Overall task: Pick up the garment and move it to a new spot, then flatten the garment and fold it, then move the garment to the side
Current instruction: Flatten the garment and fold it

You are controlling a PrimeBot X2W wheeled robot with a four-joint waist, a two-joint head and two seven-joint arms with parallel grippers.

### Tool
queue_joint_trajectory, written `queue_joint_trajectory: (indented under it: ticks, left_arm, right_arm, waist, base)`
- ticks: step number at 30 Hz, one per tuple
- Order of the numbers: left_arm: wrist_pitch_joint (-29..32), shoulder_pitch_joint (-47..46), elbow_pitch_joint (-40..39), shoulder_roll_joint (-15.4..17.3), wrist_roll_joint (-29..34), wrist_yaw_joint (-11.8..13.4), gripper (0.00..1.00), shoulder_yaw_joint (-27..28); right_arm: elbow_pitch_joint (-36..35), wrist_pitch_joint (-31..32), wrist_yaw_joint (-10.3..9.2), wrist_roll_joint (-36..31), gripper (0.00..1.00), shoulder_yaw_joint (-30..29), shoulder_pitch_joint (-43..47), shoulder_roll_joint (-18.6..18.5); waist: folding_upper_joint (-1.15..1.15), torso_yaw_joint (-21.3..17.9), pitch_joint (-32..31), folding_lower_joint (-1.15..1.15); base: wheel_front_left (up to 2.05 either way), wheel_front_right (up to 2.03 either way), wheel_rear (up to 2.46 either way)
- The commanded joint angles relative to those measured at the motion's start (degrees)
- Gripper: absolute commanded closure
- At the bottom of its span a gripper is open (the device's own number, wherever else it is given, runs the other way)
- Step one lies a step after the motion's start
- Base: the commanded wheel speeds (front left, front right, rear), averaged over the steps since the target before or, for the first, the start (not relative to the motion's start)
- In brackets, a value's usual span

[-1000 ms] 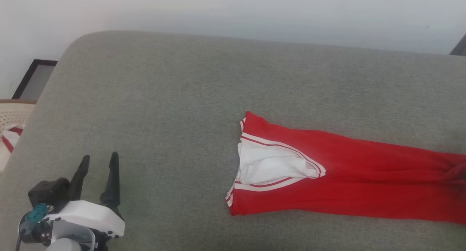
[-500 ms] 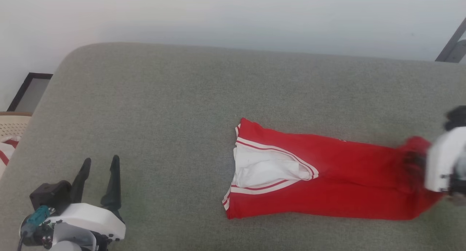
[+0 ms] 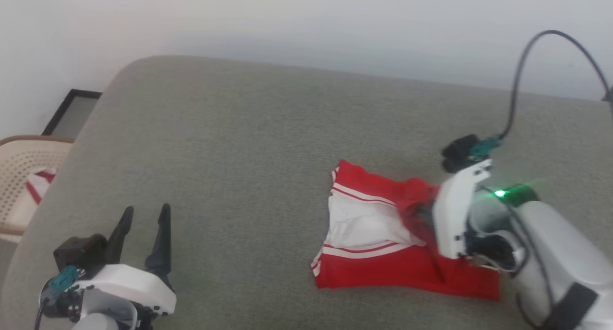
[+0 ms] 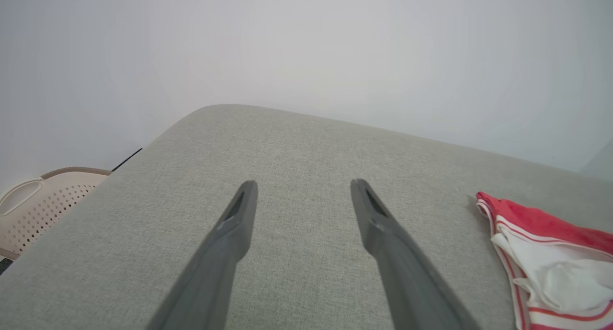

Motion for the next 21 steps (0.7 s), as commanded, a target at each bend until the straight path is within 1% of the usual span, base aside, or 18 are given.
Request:
queue_joint_trajectory:
  ticks: [1,5,6,7,8,9,10,14,18,21]
  left_arm:
    - [0.2,-1.0,0.2,-0.2,0.3,-0.2,0.00,-0.1]
    - [0.2,-1.9,0.6,-0.6,0.3,-0.5,0.00,-0.6]
    - [0.2,-2.1,0.7,-0.6,0.3,-0.5,0.00,-0.7]
    - [0.2,-2.2,0.8,-0.6,0.3,-0.6,0.00,-0.7]
    - [0.1,-2.2,0.9,-0.7,0.2,-0.7,0.00,-0.7]
    - [0.1,-2.2,1.0,-0.7,0.2,-0.7,0.00,-0.8]
    - [0.1,-2.3,1.1,-0.8,0.1,-0.7,0.00,-0.8]
    - [-0.1,-2.4,1.4,-0.8,-0.1,-0.9,0.00,-0.6]
    - [-0.3,-2.2,1.7,-0.7,-0.3,-1.0,0.00,-0.1]
    - [-0.5,-1.7,1.9,-0.4,-0.2,-0.9,0.00,0.2]
  right_arm:
    - [0.8,-0.5,-0.07,-0.1,1.00,0.6,-0.7,1.2]
    - [4.1,-1.6,-0.07,-1.4,1.00,2.4,-2.6,4.3]
    - [5.0,-2.0,-0.07,-1.6,0.92,2.7,-3.1,5.0]
    - [6.1,-2.6,-0.07,-1.8,0.80,3.0,-3.5,5.8]
    - [7.0,-3.1,-0.07,-2.1,0.59,3.4,-3.9,6.3]
    - [7.8,-3.8,-0.07,-2.5,0.03,4.0,-4.4,6.8]
    - [8.5,-4.3,-0.07,-2.4,0.00,4.4,-4.8,7.2]
    - [10.0,-5.7,-0.07,-1.4,0.00,6.0,-6.2,7.8]
    - [9.2,-7.3,-0.07,0.1,0.00,7.8,-6.8,6.7]
    - [7.5,-9.3,-0.07,1.5,0.00,8.3,-6.6,5.3]
  waist:
    - [0.00,0.8,-0.1,0.00]
    - [0.00,2.0,-0.1,0.00]
    - [0.00,2.2,0.0,0.00]
    - [0.00,2.3,0.0,0.00]
    - [0.00,2.4,0.0,0.00]
    - [0.00,2.5,0.1,0.00]
    - [0.00,2.5,0.1,0.00]
    - [0.00,2.3,0.1,0.00]
    - [0.00,1.6,-0.1,0.00]
    - [0.00,0.7,-0.7,0.00]
  base:
    - [0.00,0.00,0.00]
    - [0.00,0.00,0.00]
    - [0.00,0.00,0.00]
    - [0.00,0.00,0.00]
    - [0.00,0.00,0.00]
    - [0.00,0.00,0.00]
    - [0.00,0.00,0.00]
    - [0.00,0.00,0.00]
    - [0.00,0.00,0.00]
    - [0.00,0.00,0.00]
